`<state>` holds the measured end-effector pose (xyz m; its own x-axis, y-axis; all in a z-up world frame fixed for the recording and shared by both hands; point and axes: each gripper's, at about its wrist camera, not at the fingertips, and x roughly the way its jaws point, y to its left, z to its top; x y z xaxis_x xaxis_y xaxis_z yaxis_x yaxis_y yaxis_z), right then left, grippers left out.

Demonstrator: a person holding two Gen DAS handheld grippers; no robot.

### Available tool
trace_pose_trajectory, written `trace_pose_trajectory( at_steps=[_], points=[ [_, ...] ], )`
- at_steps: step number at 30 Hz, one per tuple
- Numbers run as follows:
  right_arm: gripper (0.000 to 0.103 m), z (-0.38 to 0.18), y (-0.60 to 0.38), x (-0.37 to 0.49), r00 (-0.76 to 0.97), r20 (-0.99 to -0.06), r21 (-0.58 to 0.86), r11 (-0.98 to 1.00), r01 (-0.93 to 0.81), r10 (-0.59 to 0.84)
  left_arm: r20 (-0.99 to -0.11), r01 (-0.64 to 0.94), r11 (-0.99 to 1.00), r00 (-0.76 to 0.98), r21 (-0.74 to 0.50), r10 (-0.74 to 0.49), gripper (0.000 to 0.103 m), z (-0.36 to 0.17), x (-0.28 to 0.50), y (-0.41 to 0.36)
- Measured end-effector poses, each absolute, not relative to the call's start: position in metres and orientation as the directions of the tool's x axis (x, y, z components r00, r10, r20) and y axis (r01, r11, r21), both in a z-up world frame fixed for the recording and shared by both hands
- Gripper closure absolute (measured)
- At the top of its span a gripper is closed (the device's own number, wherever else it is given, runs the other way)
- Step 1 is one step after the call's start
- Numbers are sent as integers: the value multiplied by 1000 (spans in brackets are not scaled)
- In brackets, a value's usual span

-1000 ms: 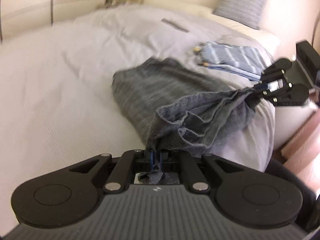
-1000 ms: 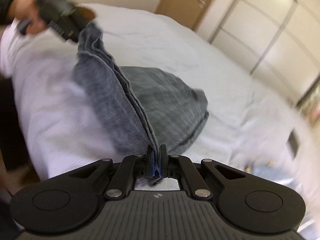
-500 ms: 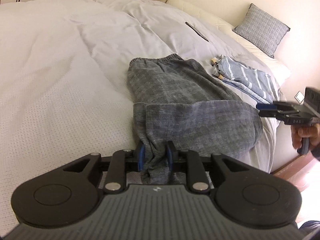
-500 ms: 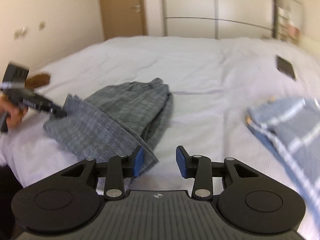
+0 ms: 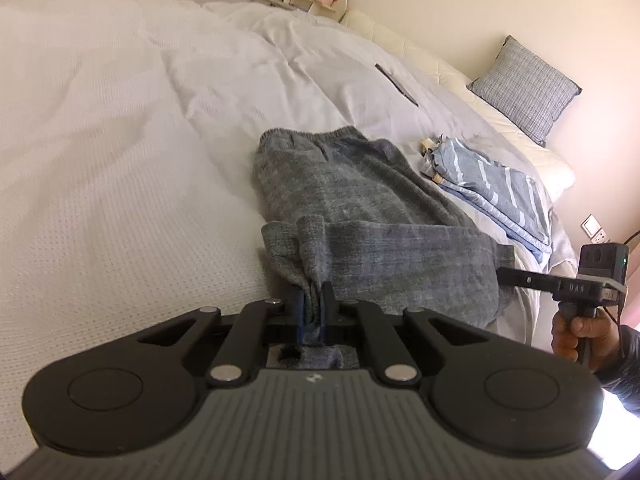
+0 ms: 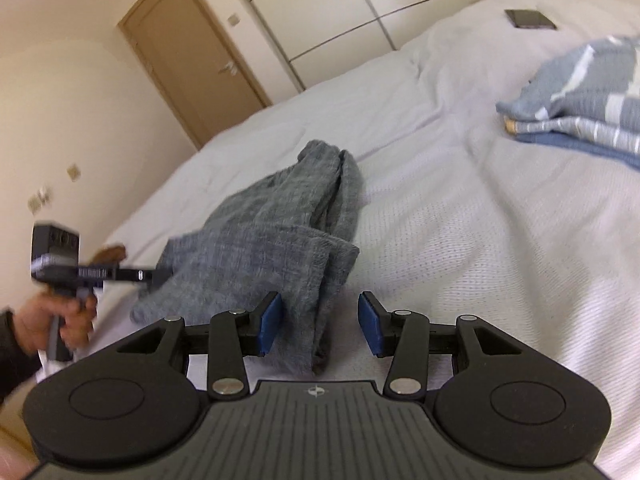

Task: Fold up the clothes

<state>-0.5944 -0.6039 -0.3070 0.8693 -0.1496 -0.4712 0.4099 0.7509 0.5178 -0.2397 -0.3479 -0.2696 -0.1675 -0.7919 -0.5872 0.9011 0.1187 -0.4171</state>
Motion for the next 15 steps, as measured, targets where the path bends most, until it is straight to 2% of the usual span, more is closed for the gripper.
trace_pose_trajectory(
  at_steps=[1, 2, 4, 9, 12, 15],
  points=[
    [61, -307, -604, -596, 876, -457, 536, 738, 409, -154, -582, 904, 119, -159, -410, -798, 100, -268, -242, -346],
    [78, -306, -603, -598, 882, -444, 549, 730, 407, -158, -576, 908, 119, -150, -403, -803, 100, -266, -244, -343],
    [96, -300, -601, -602, 885, -432, 551, 727, 411, -173, -562, 915, 120, -131, -386, -817, 100, -261, -249, -338],
    [99, -263, -580, -606, 870, -445, 402, 821, 406, -213, -475, 908, 99, -117, -406, -872, 100, -235, -251, -317],
    [99, -234, -576, -604, 881, -408, 318, 868, 381, -237, -431, 903, 93, -108, -420, -896, 100, -219, -245, -319],
    [99, -213, -592, -591, 895, -372, 300, 880, 369, -248, -417, 896, 105, -95, -431, -904, 100, -210, -230, -342]
  ],
)
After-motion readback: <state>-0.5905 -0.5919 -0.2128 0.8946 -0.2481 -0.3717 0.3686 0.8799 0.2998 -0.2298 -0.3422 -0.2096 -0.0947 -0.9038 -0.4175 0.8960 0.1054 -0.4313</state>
